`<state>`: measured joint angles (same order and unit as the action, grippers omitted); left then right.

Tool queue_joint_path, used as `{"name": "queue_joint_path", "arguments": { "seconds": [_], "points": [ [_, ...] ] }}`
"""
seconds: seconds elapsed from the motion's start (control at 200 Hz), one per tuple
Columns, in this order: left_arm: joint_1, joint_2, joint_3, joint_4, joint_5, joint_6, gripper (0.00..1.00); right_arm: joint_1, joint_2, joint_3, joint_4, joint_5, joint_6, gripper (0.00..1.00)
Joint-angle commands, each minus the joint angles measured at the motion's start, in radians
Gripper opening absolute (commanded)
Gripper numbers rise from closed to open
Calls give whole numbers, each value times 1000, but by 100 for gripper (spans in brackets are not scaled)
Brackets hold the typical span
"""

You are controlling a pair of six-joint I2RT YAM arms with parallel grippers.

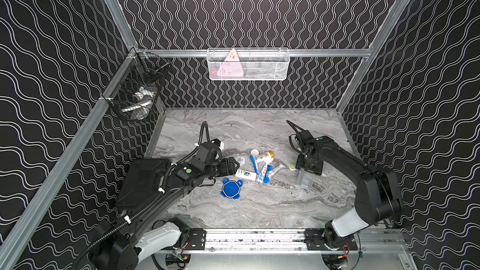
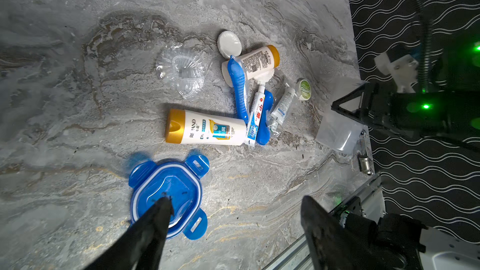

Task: Take out toiletry kits
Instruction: Adjust the container at the center of the board.

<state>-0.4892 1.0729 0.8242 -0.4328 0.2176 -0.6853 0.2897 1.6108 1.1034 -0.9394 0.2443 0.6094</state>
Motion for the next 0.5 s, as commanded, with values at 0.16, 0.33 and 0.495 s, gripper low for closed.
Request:
{"name": "queue_joint_path", "arguments": {
  "seconds": [0.16,0.33,0.495],
  "points": [
    [1,-15,3,19,4,7,82,-38,159,66,86,-92,-62,64],
    [3,-29,3,0,-14,22,82,-17,200,106,125,-166,-71,62],
    [4,-12,9,2,-11,26,82,19,182,138,154,-191,-92,62]
  ]
}}
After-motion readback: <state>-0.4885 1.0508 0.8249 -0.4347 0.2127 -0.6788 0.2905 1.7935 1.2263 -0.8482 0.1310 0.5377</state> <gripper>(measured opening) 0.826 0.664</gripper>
